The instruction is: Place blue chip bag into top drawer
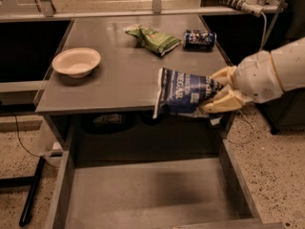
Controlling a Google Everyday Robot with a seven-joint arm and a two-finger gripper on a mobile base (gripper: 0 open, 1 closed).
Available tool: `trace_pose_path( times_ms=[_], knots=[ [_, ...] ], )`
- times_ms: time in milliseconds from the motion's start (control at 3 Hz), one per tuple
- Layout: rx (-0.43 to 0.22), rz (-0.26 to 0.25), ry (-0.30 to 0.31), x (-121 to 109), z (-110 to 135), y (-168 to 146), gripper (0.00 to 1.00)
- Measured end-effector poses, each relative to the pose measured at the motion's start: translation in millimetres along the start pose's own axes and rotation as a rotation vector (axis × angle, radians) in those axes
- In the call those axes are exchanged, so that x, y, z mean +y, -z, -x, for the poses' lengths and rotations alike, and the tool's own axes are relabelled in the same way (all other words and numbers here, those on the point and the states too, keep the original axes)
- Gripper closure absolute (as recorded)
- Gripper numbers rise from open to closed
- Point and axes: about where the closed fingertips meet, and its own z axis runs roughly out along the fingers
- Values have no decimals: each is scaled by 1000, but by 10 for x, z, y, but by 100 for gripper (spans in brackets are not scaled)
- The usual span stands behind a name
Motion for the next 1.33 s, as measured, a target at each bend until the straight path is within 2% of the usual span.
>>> trace_pose_path(
  times_ms=[333, 667, 1333],
  knots=[
    [20, 1, 8, 402, -250, 97, 100],
    [65, 15, -44, 676, -646, -161, 100],
    [140, -13, -153, 842, -1328, -881, 100]
  ],
)
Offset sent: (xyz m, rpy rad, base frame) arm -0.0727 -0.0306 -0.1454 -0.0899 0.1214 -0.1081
